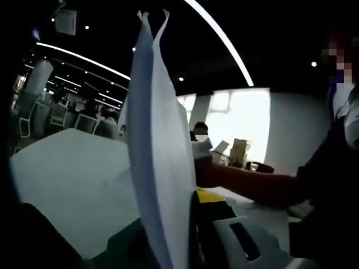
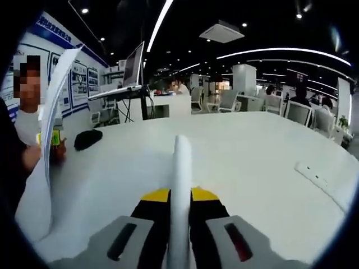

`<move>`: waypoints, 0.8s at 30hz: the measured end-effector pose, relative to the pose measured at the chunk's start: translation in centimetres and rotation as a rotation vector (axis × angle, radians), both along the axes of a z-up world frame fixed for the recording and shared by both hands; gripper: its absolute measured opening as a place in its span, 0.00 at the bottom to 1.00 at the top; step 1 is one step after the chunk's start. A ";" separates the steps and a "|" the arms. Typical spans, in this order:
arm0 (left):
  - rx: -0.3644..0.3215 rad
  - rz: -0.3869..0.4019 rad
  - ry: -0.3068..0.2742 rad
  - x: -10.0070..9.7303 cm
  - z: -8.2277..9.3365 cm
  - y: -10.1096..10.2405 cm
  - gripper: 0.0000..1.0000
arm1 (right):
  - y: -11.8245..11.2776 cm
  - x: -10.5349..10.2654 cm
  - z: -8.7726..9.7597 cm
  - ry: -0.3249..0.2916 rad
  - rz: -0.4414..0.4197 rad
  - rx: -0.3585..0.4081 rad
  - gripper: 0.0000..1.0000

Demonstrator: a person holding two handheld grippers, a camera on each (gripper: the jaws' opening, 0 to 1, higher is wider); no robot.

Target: Organize the stack of printing papers by aligning and flattening the scattered papers on the table

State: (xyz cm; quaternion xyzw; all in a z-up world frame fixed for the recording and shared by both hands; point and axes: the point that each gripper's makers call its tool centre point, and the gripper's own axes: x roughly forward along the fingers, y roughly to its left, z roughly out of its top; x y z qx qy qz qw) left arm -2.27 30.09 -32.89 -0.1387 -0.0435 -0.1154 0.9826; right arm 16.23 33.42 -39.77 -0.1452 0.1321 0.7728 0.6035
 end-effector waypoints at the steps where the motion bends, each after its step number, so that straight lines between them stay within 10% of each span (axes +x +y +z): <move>1: 0.001 0.000 0.002 0.0 0.0 0.0 0.07 | -0.2 0.2 0.3 0.006 -0.004 0.011 0.06; 24: -0.020 0.001 -0.007 -0.1 0.0 -0.3 0.07 | -5.2 3.3 7.1 0.116 -0.102 0.290 0.06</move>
